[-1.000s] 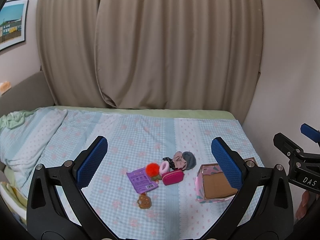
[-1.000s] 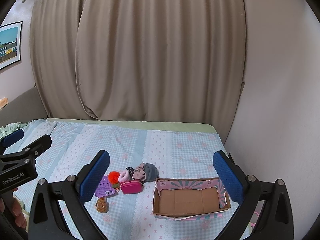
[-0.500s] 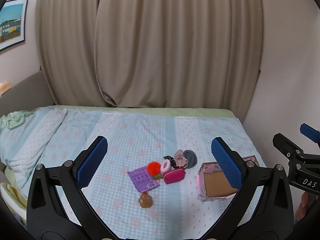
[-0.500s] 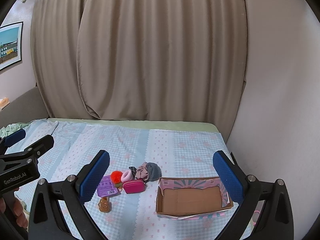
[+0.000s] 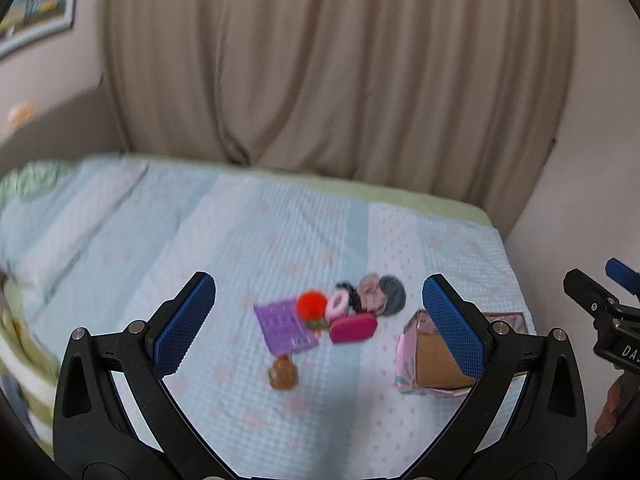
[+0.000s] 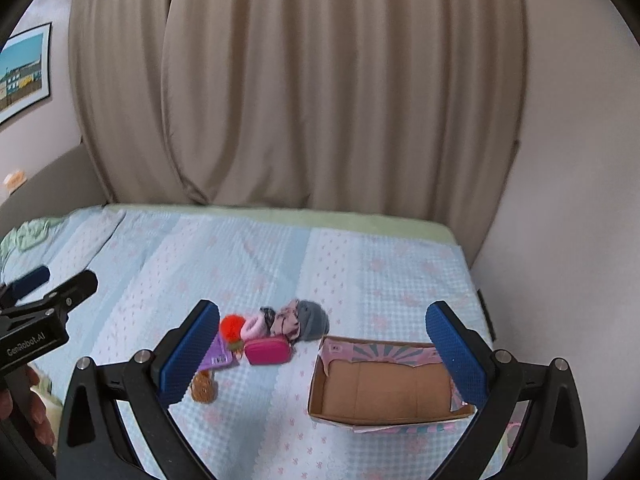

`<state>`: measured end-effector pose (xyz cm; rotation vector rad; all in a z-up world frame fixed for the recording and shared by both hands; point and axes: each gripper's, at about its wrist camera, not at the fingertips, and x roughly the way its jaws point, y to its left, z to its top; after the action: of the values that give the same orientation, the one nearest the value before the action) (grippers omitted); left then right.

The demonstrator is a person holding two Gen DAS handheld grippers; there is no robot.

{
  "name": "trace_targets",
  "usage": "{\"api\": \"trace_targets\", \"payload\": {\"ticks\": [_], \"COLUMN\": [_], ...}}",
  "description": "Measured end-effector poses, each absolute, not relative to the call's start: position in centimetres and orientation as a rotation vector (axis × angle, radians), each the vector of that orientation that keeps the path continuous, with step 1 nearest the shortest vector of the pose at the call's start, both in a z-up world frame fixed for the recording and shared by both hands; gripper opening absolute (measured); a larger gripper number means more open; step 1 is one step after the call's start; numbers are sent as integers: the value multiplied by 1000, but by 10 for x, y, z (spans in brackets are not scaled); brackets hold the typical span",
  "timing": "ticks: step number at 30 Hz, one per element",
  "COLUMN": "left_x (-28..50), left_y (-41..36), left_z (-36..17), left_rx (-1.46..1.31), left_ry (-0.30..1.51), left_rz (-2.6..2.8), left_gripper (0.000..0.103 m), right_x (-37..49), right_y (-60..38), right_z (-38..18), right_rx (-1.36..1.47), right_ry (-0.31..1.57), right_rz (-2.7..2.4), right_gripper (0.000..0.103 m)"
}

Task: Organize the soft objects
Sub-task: 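Lower the right tool onto the grey fuzzy sock and close on it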

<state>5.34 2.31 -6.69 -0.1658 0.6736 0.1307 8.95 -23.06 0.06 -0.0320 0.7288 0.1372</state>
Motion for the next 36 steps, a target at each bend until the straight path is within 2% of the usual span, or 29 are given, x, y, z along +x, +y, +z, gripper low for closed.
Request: {"api": "trace_targets", "payload": {"ticks": [13,27,36], "left_x": [114,234,265], "left_y": [35,70,80], "left_z": [-213,-389,-461], "left_rx": [-311,-283,-279], "left_ry": [919,1198,1319], "left_rz": [283,319,309], "left_gripper": [103,102,102], "right_x": [190,317,370], "right_y": [-228,-200,-187], "right_z": [-114,-264,-340], "right_rx": [-46,-237,-310], "right_ry": [910,1126,1263], "right_rz": [354,415,432], "right_gripper": [103,103,100]}}
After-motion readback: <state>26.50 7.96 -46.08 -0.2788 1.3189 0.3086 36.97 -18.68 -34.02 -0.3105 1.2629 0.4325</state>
